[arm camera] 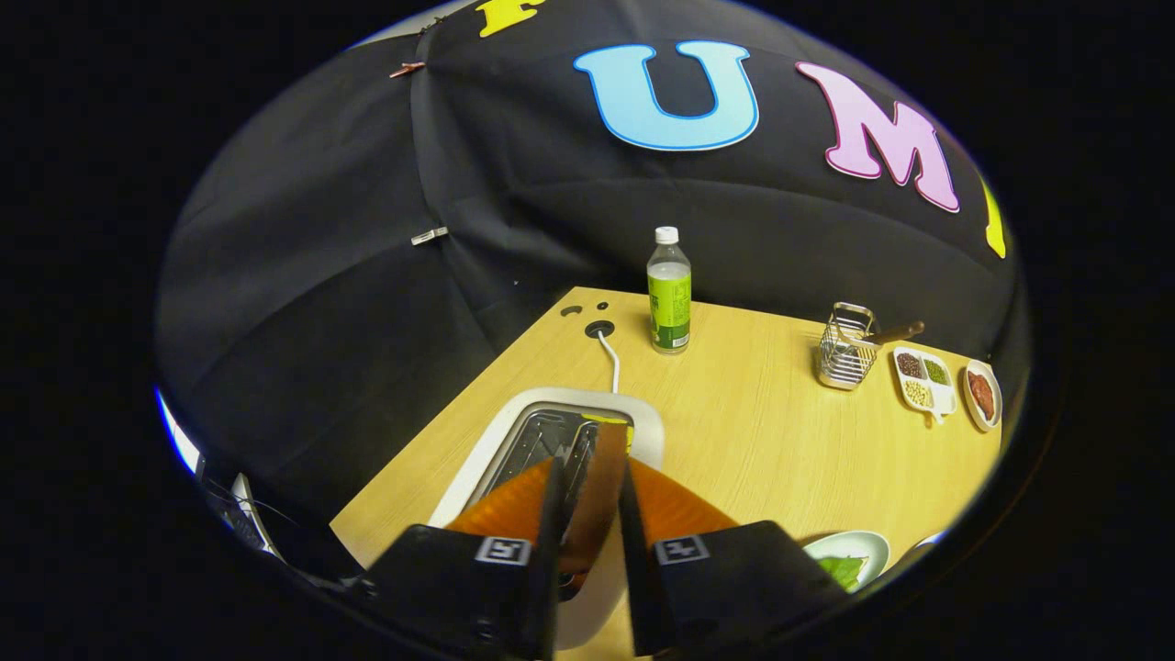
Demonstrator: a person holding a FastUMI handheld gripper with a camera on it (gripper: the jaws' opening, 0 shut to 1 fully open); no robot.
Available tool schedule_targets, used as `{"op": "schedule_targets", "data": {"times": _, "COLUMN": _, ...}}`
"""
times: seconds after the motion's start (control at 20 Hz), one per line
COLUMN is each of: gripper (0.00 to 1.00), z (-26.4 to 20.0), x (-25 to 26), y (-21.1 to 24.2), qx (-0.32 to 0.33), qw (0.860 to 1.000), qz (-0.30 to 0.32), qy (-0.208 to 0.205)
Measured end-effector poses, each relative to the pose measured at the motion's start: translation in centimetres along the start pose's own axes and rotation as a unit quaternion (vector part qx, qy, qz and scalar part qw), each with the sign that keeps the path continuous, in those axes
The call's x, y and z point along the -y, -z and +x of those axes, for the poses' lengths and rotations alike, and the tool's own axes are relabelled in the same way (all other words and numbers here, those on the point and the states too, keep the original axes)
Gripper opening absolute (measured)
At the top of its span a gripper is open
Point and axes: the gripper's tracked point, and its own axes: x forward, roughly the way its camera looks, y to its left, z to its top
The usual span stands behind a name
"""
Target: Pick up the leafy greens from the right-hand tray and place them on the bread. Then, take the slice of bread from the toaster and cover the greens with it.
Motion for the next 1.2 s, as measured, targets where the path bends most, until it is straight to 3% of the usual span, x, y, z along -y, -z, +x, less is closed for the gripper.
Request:
{"op": "schedule_targets", "data": {"times": 0.05, "gripper": 0.21, "z": -0.1, "x": -0.2, "y": 0.2, "qx": -0.006, "qw": 1.0, "qz": 0.009, "qy": -0.002}}
{"op": "schedule_targets", "data": {"times": 0.15, "gripper": 0.15, "z": -0.1, "x": 0.1, "y": -0.2, "qx": -0.002, "qw": 1.0, "qz": 0.018, "qy": 0.008}}
{"op": "schedule_targets", "data": {"times": 0.6, "gripper": 0.14, "z": -4.3, "x": -0.6, "y": -4.6, "qx": 0.061, "qw": 0.998, "qz": 0.016, "qy": -0.013}}
{"op": "schedule_targets", "data": {"times": 0.9, "gripper": 0.15, "z": -9.9, "x": 0.4, "y": -9.6, "qx": 0.116, "qw": 0.993, "qz": 0.024, "qy": -0.028}}
{"op": "schedule_targets", "data": {"times": 1.2, "gripper": 0.14, "z": -16.4, "x": 5.1, "y": -10.6, "qx": 0.157, "qw": 0.987, "qz": 0.034, "qy": -0.011}}
